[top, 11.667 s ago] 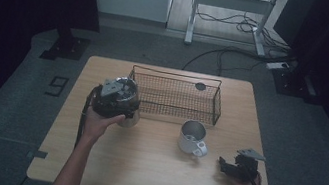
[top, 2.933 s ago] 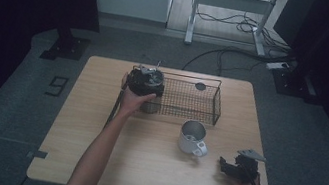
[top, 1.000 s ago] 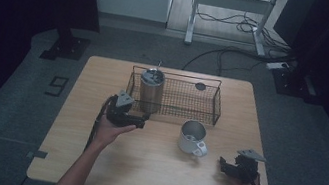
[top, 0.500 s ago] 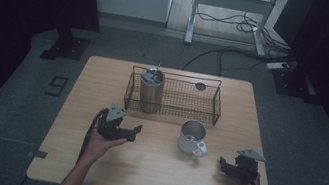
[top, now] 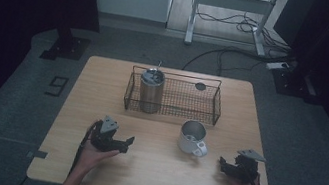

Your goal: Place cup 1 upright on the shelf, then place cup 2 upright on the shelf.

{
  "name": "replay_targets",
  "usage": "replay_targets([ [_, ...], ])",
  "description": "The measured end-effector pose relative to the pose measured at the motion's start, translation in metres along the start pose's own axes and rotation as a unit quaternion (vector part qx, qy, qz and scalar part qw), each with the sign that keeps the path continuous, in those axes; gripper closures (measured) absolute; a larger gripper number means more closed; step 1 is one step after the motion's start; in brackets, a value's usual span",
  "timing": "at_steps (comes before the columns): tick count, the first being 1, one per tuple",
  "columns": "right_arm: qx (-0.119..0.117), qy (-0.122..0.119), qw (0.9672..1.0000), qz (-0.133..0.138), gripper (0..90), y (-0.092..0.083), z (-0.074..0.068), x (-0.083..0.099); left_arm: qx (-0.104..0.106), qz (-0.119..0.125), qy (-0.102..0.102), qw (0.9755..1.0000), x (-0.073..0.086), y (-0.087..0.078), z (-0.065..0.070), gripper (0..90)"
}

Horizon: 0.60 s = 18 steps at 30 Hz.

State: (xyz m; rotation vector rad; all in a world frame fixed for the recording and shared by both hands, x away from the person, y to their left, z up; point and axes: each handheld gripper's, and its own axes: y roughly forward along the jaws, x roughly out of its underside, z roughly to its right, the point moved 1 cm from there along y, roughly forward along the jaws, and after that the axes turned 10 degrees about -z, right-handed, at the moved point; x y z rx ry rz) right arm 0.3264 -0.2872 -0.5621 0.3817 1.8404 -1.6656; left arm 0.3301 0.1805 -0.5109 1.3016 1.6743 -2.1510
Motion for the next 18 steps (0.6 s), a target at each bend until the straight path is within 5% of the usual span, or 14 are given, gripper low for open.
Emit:
replay_targets([
  [18, -0.010, -0.001, 0.9999, 0.001, 13.8, 0.000, 0.001, 0.000, 0.002, -0.008, -0.015, 0.9999, 0.013, 0.001, -0.003, 9.3],
])
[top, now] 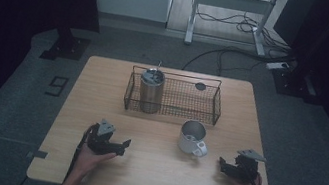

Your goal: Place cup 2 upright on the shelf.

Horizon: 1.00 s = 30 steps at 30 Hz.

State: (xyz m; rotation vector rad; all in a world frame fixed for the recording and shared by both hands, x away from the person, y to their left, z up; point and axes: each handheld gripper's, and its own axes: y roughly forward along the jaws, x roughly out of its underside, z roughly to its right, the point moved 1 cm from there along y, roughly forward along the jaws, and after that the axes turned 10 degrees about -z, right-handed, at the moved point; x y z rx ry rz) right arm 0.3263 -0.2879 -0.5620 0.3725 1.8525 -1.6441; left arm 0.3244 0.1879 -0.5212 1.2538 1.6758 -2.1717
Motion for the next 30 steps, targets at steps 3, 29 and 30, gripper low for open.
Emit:
replay_targets([
  [3, -0.014, 0.007, 0.9999, 0.006, 13.9, -0.002, 0.002, 0.001, 0.003, -0.001, 0.000, 1.0000, 0.000, 0.000, 0.000, 9.3],
  [29, -0.090, 0.012, 0.9919, 0.088, 17.1, -0.046, -0.012, -0.016, 0.023, 0.001, -0.006, 0.9997, 0.005, -0.004, -0.001, 9.5],
  [30, -0.092, 0.011, 0.9915, 0.092, 17.1, -0.048, -0.014, -0.018, 0.024, 0.001, -0.007, 0.9997, 0.005, -0.004, 0.000, 9.5],
])
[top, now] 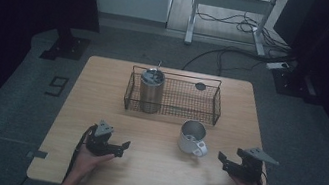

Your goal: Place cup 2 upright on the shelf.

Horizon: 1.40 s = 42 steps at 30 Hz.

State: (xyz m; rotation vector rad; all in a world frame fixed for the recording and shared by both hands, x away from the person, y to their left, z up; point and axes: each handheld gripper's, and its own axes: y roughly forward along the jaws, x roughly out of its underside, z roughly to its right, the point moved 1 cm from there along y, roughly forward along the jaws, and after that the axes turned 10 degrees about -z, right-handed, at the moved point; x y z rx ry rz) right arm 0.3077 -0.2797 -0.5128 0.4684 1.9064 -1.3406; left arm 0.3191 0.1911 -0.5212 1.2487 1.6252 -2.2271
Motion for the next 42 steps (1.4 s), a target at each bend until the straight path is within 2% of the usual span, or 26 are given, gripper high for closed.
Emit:
replay_targets([
  [11, -0.017, -0.028, 0.9994, 0.010, 17.0, 0.000, -0.023, -0.011, 0.008, 0.011, -0.004, 0.9999, -0.001, -0.007, 0.004, 10.9],
  [21, -0.033, -0.047, 0.9982, 0.015, 15.7, 0.001, -0.039, -0.020, 0.007, 0.002, -0.004, 1.0000, 0.001, -0.004, 0.004, 11.0],
  [27, -0.033, -0.055, 0.9977, 0.019, 14.2, 0.002, -0.048, -0.026, 0.008, 0.001, -0.002, 1.0000, 0.001, -0.003, 0.006, 11.0],
  [42, -0.029, -0.077, 0.9966, 0.008, 12.6, 0.026, -0.068, -0.040, 0.008, 0.001, -0.003, 1.0000, 0.003, -0.004, 0.006, 11.0],
])
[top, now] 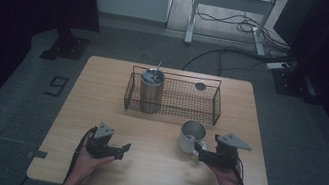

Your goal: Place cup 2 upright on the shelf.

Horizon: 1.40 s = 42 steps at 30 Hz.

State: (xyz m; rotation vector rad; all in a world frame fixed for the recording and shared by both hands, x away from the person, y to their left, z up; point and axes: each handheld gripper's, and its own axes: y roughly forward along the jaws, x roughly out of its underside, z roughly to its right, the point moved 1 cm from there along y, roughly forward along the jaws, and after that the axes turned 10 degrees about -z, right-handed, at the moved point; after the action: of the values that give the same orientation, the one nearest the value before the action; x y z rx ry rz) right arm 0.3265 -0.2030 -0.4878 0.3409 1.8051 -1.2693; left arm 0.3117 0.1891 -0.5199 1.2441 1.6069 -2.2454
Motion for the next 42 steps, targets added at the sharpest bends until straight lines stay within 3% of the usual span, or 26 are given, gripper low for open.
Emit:
replay_targets([
  [14, 0.003, -0.024, 0.9996, -0.014, 6.0, 0.023, -0.014, -0.015, 0.000, -0.008, 0.004, 1.0000, 0.002, 0.005, 0.003, 11.0],
  [25, 0.009, -0.027, 0.9991, -0.032, 0.0, 0.042, -0.019, -0.024, 0.001, -0.011, 0.006, 0.9999, 0.002, 0.007, 0.005, 11.0],
  [38, 0.027, -0.041, 0.9968, -0.063, 0.6, 0.063, -0.018, -0.030, 0.004, -0.009, 0.010, 0.9999, 0.002, 0.006, 0.009, 11.0],
  [42, 0.013, -0.043, 0.9970, -0.063, 5.5, 0.065, -0.017, -0.028, 0.005, -0.012, 0.014, 0.9998, 0.002, 0.008, 0.012, 11.1],
])
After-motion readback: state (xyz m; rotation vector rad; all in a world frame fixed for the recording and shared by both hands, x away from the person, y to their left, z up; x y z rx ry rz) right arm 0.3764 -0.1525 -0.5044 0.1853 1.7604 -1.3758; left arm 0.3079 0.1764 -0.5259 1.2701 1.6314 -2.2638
